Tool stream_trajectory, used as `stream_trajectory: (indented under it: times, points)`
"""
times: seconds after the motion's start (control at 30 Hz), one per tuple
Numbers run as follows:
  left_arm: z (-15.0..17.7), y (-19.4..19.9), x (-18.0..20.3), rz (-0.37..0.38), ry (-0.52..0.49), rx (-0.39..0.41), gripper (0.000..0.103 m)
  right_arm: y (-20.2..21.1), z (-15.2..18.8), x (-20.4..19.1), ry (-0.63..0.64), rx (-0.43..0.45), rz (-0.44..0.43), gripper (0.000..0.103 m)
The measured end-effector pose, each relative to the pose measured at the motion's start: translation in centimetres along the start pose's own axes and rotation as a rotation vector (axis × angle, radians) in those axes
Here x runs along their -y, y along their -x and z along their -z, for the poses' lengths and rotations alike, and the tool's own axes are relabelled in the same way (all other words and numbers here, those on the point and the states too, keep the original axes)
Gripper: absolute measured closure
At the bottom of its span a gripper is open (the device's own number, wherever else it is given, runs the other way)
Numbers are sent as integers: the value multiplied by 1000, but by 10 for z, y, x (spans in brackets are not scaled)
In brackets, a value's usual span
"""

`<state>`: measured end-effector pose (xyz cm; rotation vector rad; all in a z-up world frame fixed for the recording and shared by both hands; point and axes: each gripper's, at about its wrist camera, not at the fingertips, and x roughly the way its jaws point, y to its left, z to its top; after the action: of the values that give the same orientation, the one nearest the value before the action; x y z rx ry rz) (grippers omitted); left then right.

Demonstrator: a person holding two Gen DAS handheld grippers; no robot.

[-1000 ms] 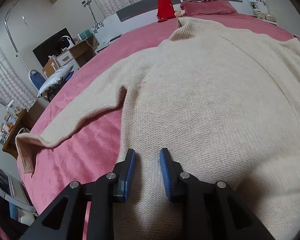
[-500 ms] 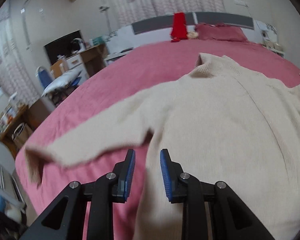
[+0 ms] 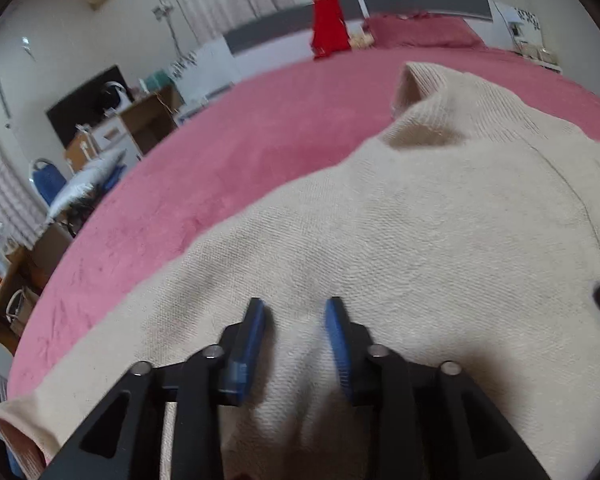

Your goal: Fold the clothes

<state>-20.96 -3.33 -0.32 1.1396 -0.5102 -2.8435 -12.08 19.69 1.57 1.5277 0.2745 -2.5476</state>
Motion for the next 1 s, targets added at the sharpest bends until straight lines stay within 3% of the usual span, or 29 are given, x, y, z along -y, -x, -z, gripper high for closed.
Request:
stream_trajectory:
  times: [0.13,0.2,0.23,0.33,0.43,0.5,0.63,0.73,0.8,0.83,0.9,0.93,0.97,1.0]
  points:
    - [-8,-7,3,-72,-75,55,56,-6,-25,6,84,131,-18,0]
    - [-11,-13,1,-103,-114,82,52,-14,-43,29,-22,113,-60,0]
    - [-11,-16,0,-114,-124,89,45,-17,-47,38,-62,99,-75,0]
    - [-8,-14,-9,-128,-92,104,31,-4,-52,52,-87,81,-100,0]
    - [-2,-6,8,-269,-151,140,28,31,-56,69,-127,210,-115,0]
    - [8,1,41,-462,-276,228,31,40,-73,81,-194,221,-147,0]
    - [31,9,88,-758,-464,391,36,20,-122,82,-197,77,-80,0]
    - [31,11,84,-730,-436,385,36,12,-151,99,-158,91,-28,0]
    - [32,12,81,-684,-417,377,40,-1,-160,125,-246,87,-143,0]
    - [32,12,79,-655,-413,368,54,-9,-162,139,-300,76,-221,0]
    - [24,5,66,-433,-393,280,79,-34,-159,166,-440,36,-397,0]
    - [20,3,58,-337,-374,242,85,-43,-157,176,-495,19,-446,0]
    - [16,2,48,-250,-340,207,85,-56,-157,183,-532,-15,-478,0]
    - [14,2,43,-214,-317,197,85,-68,-157,190,-569,-50,-510,0]
